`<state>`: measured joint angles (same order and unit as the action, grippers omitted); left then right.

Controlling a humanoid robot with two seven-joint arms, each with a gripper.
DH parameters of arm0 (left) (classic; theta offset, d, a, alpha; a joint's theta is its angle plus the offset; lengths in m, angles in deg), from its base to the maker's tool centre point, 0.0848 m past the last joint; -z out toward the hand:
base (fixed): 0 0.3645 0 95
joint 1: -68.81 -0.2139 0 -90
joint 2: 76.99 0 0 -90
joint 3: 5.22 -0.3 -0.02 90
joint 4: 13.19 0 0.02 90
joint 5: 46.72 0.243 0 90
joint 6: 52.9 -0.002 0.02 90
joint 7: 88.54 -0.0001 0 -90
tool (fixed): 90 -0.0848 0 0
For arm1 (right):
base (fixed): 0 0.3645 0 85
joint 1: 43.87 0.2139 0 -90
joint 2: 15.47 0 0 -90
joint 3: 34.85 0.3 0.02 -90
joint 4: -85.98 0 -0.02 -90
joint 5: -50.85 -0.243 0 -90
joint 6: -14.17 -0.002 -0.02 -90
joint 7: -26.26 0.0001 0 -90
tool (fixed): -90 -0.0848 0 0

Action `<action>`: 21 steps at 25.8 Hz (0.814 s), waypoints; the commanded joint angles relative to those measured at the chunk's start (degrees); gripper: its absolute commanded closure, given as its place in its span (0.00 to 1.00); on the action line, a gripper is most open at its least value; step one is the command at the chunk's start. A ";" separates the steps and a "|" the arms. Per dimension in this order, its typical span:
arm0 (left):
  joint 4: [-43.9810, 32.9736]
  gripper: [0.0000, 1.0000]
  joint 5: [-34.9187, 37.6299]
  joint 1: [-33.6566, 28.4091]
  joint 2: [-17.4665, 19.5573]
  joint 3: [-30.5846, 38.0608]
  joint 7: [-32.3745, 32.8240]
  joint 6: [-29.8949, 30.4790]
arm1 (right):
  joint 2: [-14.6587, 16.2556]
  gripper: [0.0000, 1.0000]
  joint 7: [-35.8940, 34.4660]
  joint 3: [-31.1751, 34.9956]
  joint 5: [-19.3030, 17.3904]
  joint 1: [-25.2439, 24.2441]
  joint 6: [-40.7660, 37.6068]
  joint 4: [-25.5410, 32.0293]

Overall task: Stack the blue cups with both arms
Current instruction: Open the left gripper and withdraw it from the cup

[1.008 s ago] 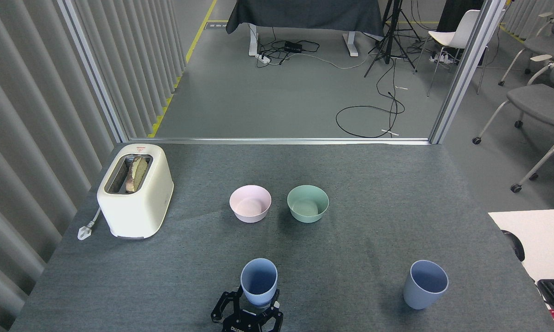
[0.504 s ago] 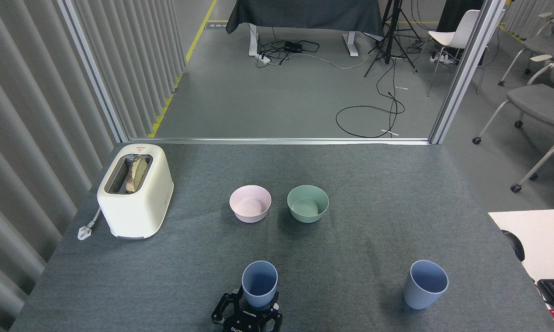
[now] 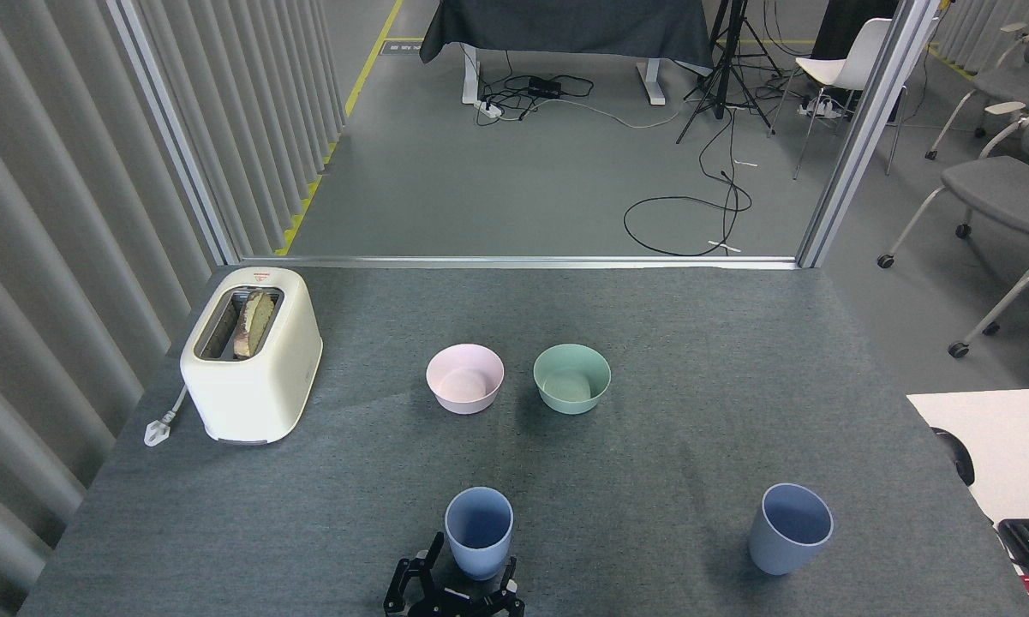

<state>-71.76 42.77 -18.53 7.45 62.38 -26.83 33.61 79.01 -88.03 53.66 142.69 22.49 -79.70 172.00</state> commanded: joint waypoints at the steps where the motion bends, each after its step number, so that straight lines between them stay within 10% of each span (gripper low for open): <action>1: -3.74 0.00 -0.01 -3.45 0.29 0.08 -0.01 0.50 | 0.00 0.00 -0.05 0.09 -0.08 0.00 -0.08 -0.06; 15: -20.70 0.00 -1.07 -19.09 6.00 13.62 0.08 0.76 | 0.09 0.00 0.39 0.79 -0.08 0.00 -0.08 -0.42; 21: -22.90 0.00 -13.46 -21.64 11.10 16.43 0.08 2.00 | 0.09 0.00 0.83 7.29 -0.08 -0.27 -0.87 -1.82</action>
<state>-93.92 35.27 -39.18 15.74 77.41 -26.77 34.84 79.05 -87.40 56.88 142.61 22.20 -80.09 171.27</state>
